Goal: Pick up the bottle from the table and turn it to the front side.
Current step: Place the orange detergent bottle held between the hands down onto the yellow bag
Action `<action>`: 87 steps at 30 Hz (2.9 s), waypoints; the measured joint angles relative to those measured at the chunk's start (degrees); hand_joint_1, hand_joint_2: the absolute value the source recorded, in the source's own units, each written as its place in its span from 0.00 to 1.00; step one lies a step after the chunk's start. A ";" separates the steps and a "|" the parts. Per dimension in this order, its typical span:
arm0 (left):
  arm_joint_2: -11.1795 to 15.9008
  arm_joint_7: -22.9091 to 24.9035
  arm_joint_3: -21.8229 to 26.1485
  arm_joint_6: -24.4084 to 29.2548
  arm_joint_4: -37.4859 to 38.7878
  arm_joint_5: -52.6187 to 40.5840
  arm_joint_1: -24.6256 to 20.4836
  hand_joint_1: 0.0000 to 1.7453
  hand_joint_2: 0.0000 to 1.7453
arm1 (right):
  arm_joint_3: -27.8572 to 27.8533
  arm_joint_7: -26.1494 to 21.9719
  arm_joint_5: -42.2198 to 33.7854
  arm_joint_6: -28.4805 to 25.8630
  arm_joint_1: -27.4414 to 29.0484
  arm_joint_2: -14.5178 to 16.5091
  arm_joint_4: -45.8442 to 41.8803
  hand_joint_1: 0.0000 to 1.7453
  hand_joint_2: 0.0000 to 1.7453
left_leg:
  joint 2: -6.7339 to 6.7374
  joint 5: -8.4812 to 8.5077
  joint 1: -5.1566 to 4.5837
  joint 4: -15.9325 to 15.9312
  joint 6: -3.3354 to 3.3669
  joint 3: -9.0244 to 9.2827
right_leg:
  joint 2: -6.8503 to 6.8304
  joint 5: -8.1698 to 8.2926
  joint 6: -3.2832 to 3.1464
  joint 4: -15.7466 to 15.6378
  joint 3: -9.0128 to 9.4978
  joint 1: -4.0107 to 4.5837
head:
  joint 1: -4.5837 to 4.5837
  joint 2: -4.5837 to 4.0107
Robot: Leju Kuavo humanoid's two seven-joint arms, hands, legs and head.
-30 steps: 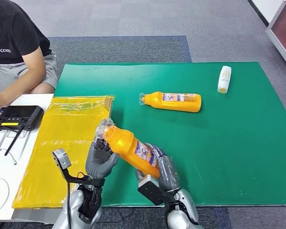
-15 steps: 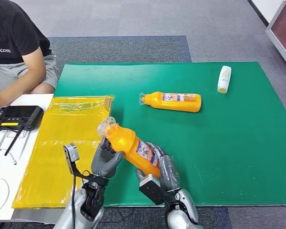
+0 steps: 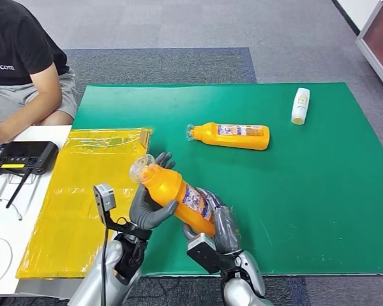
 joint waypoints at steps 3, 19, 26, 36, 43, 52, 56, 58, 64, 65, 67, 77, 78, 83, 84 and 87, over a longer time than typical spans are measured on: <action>0.20 1.59 -0.58 -0.32 0.04 0.10 -0.38 0.00 1.00 | -0.01 -0.36 -0.28 -0.21 -0.18 0.01 0.20 1.00 1.00 | 0.00 0.00 0.00 0.00 0.00 0.00 | 0.00 0.00 0.00 0.00 0.00 0.00 | 0.00 0.00; 0.94 7.92 -1.80 -2.38 6.08 4.26 -4.91 0.81 1.00 | 0.47 -1.23 -2.12 -0.43 -1.51 0.46 0.45 1.00 1.00 | 0.00 0.03 0.00 0.00 -0.03 -0.01 | 0.00 0.01 0.00 0.00 0.00 0.00 | -0.02 0.00; 1.12 8.17 -1.97 -1.27 7.45 3.68 -6.46 1.00 1.00 | 0.48 -1.10 -2.95 -0.71 -2.12 0.46 0.51 0.23 1.00 | 0.00 0.03 0.00 0.00 -0.03 -0.02 | 0.00 0.01 0.00 0.00 -0.01 0.00 | -0.01 0.00; 2.73 6.43 -1.67 4.20 7.88 -1.85 -7.44 1.00 1.00 | 0.58 -0.97 -3.79 -1.62 -2.79 0.91 0.19 0.00 1.00 | -0.04 0.09 0.01 0.00 -0.08 -0.04 | -0.05 0.03 -0.03 0.01 -0.04 0.01 | -0.01 0.00; 3.14 5.78 -1.61 5.01 7.68 -3.11 -7.37 1.00 1.00 | 0.58 -0.56 -3.89 -1.68 -2.89 0.96 0.20 0.00 1.00 | -0.04 0.08 0.01 0.00 -0.08 -0.04 | -0.04 0.03 -0.03 0.02 -0.04 0.01 | 0.01 0.00; 10.67 4.08 0.40 16.50 0.20 -35.91 -4.61 1.00 1.00 | -0.74 0.30 -3.05 -2.38 -0.26 0.98 -0.07 0.00 1.00 | -0.03 0.09 0.03 0.00 -0.10 -0.04 | -0.04 0.02 -0.04 0.03 -0.06 0.04 | -0.01 0.00; 15.18 5.24 -0.61 17.05 -0.69 -49.28 -5.28 1.00 1.00 | -1.39 0.55 -2.78 -1.98 0.59 0.99 -0.57 0.00 1.00 | -0.02 0.09 0.03 0.00 -0.10 0.02 | -0.03 0.02 -0.04 0.03 0.01 0.04 | 0.00 0.00; 17.40 5.57 -1.41 16.18 -0.85 -53.45 -5.92 1.00 1.00 | -1.80 0.61 -2.69 -1.64 0.97 1.11 -0.76 0.00 1.00 | 0.02 0.07 0.03 -0.01 -0.13 0.08 | 0.03 0.04 -0.07 0.03 0.04 0.03 | -0.01 0.00; 22.49 6.11 -3.02 13.11 -0.45 -56.69 -7.54 1.00 1.00 | -2.70 0.23 -2.80 -1.24 1.76 1.76 -0.82 0.00 1.00 | 0.07 0.10 0.06 -0.02 -0.24 0.20 | 0.16 0.10 -0.18 0.04 0.06 0.06 | -0.02 0.00; 22.97 6.12 -3.22 12.98 -0.31 -56.87 -7.68 1.00 1.00 | -2.78 0.17 -2.84 -1.23 1.78 1.88 -0.82 0.00 1.00 | 0.07 0.13 0.07 -0.02 -0.26 0.20 | 0.15 0.12 -0.20 0.05 0.07 0.07 | -0.02 0.00; 23.71 6.24 -3.76 12.86 -0.05 -57.30 -7.98 1.00 1.00 | -2.86 0.10 -2.93 -1.19 1.79 2.09 -0.81 0.00 1.00 | 0.06 0.16 0.09 -0.02 -0.29 0.21 | 0.16 0.15 -0.25 0.06 0.08 0.09 | -0.02 0.00; 26.39 7.66 -6.92 10.96 1.99 -57.65 -9.76 1.00 1.00 | -3.43 -0.24 -3.83 -1.18 1.81 2.86 0.01 0.00 1.00 | 0.07 0.21 0.09 -0.05 -0.36 0.42 | 0.16 0.23 -0.35 0.07 0.27 0.10 | -0.02 0.00; 26.26 7.67 -7.04 10.97 2.30 -57.11 -9.84 1.00 1.00 | -3.46 -0.26 -3.89 -1.19 1.80 2.91 0.12 0.00 1.00 | 0.07 0.21 0.09 -0.05 -0.36 0.44 | 0.16 0.23 -0.35 0.07 0.29 0.10 | -0.02 0.00; 23.79 8.67 -6.95 11.66 5.69 -53.22 -11.19 1.00 1.00 | -3.51 -0.29 -4.50 -1.08 1.57 3.25 0.89 0.00 1.00 | 0.01 0.21 0.09 -0.06 -0.33 0.56 | 0.05 0.21 -0.33 0.07 0.51 0.09 | -0.01 0.00; 22.98 8.88 -6.74 11.97 6.79 -52.20 -11.71 1.00 1.00 | -3.50 -0.28 -4.67 -1.04 1.45 3.34 1.08 0.00 1.00 | -0.03 0.21 0.09 -0.06 -0.32 0.60 | 0.01 0.19 -0.30 0.07 0.59 0.08 | -0.01 0.00; 20.16 9.19 -5.58 13.76 10.58 -50.11 -13.23 0.78 1.00 | -3.35 -0.18 -5.14 -1.02 0.92 3.52 1.60 0.00 1.00 | -0.24 0.25 0.05 -0.07 -0.20 0.76 | -0.24 0.10 -0.17 0.07 0.83 0.04 | -0.01 0.00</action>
